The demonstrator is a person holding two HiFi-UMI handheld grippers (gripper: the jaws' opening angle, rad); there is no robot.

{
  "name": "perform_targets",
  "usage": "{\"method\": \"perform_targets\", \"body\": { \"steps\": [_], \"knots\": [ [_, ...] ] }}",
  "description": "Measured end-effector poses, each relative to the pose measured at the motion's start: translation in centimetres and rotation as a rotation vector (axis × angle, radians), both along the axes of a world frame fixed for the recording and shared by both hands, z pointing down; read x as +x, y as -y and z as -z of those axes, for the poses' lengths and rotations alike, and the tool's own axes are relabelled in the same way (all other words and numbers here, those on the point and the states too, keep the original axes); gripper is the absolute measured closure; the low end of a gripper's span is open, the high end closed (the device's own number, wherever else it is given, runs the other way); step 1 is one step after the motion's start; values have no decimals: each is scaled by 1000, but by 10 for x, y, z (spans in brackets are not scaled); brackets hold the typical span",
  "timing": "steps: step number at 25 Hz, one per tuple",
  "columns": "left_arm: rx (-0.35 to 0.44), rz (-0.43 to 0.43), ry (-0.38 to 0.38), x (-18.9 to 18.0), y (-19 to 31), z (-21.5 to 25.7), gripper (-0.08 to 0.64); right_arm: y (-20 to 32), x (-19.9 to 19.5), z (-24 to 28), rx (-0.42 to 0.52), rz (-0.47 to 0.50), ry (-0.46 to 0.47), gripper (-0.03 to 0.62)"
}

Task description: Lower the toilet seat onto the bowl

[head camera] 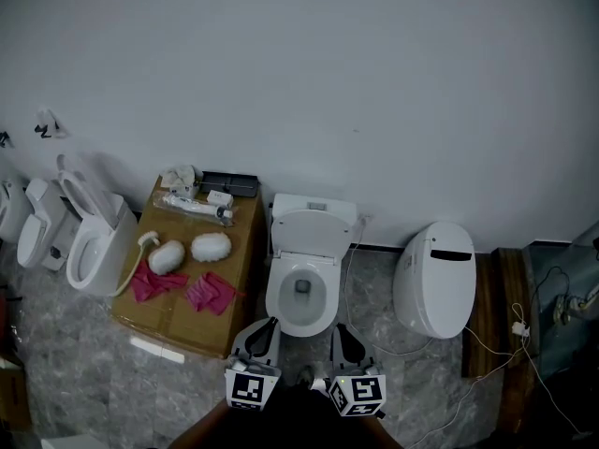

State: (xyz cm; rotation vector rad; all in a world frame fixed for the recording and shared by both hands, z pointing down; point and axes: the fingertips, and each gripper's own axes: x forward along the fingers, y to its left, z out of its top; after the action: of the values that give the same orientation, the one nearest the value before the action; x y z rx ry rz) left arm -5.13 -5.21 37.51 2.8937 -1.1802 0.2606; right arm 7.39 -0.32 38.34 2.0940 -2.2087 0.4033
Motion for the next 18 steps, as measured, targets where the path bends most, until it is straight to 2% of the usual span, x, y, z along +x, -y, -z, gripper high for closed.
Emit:
{"method": "perform_targets", "body": {
  "steps": [18],
  "knots": [
    [-17, 5, -7, -1, 1, -4, 545, 0, -3, 2, 9, 2, -15, 565]
  ]
}}
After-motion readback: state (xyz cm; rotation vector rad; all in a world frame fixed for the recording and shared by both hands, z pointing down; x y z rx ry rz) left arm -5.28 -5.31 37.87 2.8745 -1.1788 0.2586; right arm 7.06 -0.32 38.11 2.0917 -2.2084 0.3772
